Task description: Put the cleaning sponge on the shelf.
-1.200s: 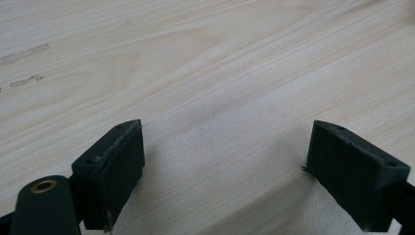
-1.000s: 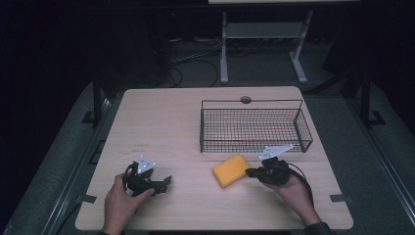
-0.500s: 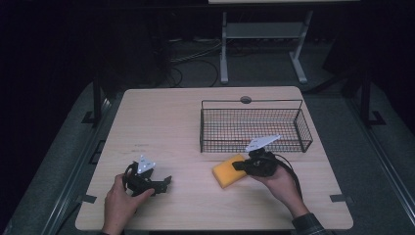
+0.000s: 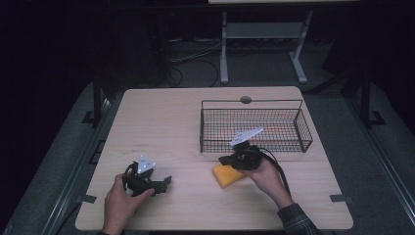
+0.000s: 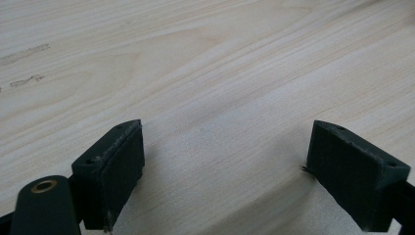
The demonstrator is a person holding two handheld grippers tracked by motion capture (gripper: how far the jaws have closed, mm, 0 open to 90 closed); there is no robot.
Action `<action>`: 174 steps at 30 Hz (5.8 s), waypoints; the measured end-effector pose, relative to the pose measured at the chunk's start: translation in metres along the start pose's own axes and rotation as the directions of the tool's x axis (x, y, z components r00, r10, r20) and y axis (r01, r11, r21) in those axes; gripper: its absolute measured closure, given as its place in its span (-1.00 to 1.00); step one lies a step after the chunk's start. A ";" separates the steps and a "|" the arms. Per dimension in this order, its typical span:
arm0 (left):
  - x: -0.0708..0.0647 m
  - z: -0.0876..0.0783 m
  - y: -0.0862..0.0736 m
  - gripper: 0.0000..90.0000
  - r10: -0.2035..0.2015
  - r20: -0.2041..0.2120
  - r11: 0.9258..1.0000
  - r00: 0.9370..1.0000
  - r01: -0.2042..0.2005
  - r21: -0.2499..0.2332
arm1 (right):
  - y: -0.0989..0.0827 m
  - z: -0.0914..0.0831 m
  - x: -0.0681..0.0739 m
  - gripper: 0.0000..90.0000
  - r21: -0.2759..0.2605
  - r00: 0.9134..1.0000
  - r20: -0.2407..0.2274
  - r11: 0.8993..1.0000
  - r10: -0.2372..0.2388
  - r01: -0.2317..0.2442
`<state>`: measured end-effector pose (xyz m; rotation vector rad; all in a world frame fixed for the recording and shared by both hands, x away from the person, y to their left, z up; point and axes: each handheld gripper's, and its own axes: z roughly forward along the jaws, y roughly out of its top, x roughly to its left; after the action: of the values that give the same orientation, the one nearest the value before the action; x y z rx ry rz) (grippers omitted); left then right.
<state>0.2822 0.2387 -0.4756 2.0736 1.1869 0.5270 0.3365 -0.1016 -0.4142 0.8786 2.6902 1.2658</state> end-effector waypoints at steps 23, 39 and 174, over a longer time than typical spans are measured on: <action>0.000 0.000 0.000 -0.70 -0.002 0.001 1.000 1.000 0.002 0.002 | 0.018 0.051 -0.002 0.99 0.130 0.999 -0.006 0.991 -0.035 0.036; 0.000 0.000 0.000 -0.70 -0.002 0.000 1.000 1.000 0.002 0.002 | 0.006 0.042 0.002 0.99 0.168 0.999 -0.022 0.985 -0.045 0.048; 0.000 0.000 0.000 -0.71 -0.002 0.000 1.000 1.000 0.002 0.000 | -0.043 -0.006 -0.026 -0.57 0.373 0.942 0.327 0.906 0.071 -0.198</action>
<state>0.2821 0.2385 -0.4757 2.0719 1.1883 0.5260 0.3362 -0.1408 -0.4458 1.2083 2.7023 0.5218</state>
